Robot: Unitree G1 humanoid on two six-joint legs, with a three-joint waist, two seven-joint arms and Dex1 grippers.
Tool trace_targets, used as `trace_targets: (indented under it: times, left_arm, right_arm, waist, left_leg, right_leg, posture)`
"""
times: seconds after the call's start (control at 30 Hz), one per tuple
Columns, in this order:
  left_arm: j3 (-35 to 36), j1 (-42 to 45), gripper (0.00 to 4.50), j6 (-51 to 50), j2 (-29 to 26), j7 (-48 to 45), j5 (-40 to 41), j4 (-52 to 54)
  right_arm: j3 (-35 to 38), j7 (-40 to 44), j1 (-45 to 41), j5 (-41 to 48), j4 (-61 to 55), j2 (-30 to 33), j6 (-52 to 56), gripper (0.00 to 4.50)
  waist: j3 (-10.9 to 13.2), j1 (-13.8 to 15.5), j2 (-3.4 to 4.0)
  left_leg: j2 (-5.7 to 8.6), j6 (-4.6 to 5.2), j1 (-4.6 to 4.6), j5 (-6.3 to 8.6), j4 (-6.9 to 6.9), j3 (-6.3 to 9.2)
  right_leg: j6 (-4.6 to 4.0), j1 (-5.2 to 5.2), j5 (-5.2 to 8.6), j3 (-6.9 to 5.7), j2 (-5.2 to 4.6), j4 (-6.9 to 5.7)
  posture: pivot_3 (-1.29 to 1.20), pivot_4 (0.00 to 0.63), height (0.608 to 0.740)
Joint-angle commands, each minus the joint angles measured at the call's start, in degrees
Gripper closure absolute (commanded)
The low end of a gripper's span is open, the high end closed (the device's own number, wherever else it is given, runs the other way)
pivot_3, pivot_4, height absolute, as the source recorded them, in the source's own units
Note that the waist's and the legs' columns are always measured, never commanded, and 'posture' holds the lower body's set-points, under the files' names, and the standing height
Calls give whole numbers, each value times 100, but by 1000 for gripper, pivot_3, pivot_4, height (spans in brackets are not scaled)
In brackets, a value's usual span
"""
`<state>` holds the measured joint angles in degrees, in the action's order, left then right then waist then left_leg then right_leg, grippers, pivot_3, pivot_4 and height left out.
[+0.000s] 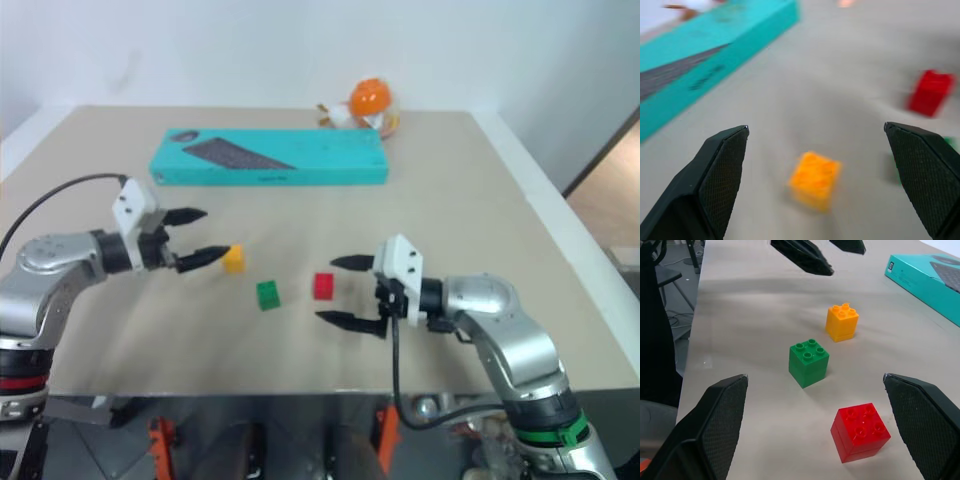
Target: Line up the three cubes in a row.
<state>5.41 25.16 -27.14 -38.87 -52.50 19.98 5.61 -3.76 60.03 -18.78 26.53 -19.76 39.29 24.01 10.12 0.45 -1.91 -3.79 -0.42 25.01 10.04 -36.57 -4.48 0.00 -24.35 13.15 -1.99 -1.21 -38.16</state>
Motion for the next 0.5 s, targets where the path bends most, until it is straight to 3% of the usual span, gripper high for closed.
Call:
trace_targets:
  times: [0.03, 0.5]
  left_arm:
    - [17, -34, 17, 498, 90, 73, -145, -337]
    - [-771, 912, 17, 1383, 176, -1097, -495, -2428]
  right_arm:
    - [34, 49, -131, -1, -21, 22, -99, 0]
    - [121, -64, 2, -29, -185, 123, -52, 0]
  waist:
    - [0, 1, -1]
    - [0, 2, -1]
  left_leg:
    - [0, 0, 2, 0, 0, 0]
    - [2, 0, 5, 0, -5, -5]
  right_leg:
    - [0, 0, 0, -1, 0, 0]
    - [2, -1, -3, -3, -1, 0]
  posture:
    - [0, 150, 740]
    - [0, 150, 740]
